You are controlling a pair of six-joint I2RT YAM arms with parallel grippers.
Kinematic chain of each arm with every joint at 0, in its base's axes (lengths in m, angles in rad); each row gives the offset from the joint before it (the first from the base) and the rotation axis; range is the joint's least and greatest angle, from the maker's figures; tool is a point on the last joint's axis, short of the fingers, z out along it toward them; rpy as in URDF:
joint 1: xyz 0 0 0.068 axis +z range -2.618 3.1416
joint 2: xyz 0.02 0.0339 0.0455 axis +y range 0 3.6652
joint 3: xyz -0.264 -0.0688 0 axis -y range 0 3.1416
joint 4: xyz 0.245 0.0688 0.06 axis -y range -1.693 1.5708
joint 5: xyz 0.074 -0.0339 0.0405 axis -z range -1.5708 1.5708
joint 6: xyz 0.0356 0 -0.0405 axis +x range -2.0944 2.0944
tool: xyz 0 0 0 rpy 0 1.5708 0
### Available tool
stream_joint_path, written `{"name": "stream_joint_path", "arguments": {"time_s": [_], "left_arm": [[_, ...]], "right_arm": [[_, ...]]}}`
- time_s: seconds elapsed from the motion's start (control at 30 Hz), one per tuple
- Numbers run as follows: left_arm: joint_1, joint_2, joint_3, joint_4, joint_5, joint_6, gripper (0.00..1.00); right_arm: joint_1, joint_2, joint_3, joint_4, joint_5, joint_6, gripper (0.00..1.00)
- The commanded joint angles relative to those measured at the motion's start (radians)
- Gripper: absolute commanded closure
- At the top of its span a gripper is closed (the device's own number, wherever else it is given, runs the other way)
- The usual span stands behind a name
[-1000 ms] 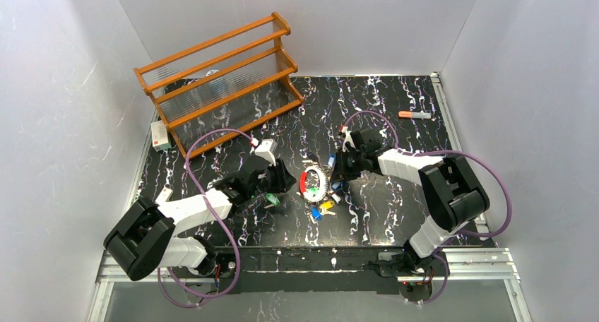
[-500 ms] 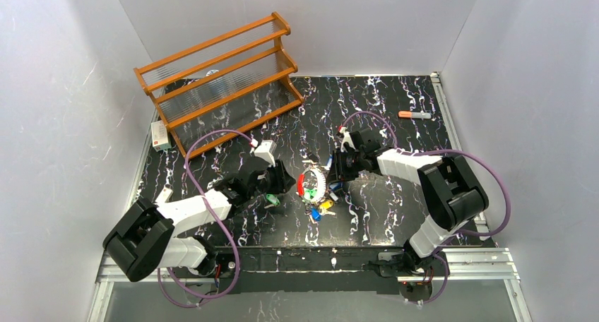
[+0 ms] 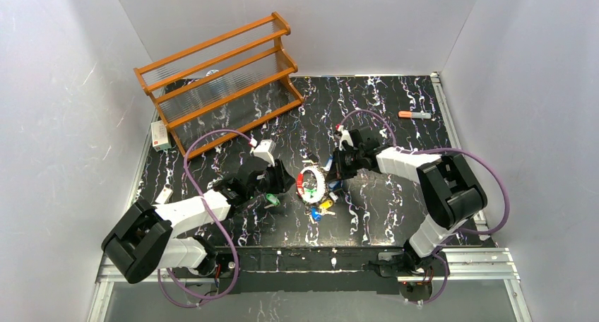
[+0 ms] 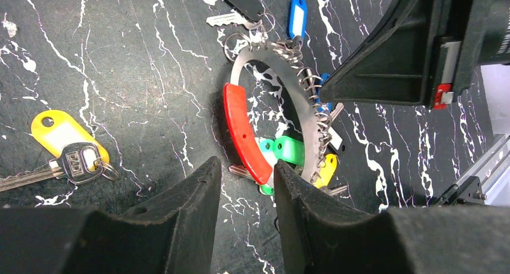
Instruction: Put the keys on the keyring
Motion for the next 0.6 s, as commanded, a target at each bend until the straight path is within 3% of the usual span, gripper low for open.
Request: {"name": "stream_joint_path", "arguments": {"time_s": [0.0, 0.17, 0.33, 0.4, 0.57], "left_arm": [[0.001, -0.033, -0.008, -0.017, -0.015, 0.014, 0.64], [0.001, -0.018, 0.007, -0.019, -0.005, 0.012, 0.64], [0.001, -0.002, 0.011, -0.016, 0.002, 0.008, 0.63], [0.001, 0.004, 0.011, -0.015, 0.006, 0.007, 0.63], [0.002, 0.011, 0.011, -0.016, 0.010, 0.007, 0.63]], "right_arm": [[0.016, -0.077, 0.088, -0.063, 0.004, -0.072, 0.99], [0.117, -0.090, 0.158, -0.202, 0.208, -0.188, 0.99], [0.239, -0.101, 0.163, -0.237, 0.454, -0.266, 0.99], [0.272, -0.098, 0.156, -0.242, 0.528, -0.275, 0.81], [0.252, -0.178, 0.089, -0.132, 0.394, -0.213, 0.49]]}}
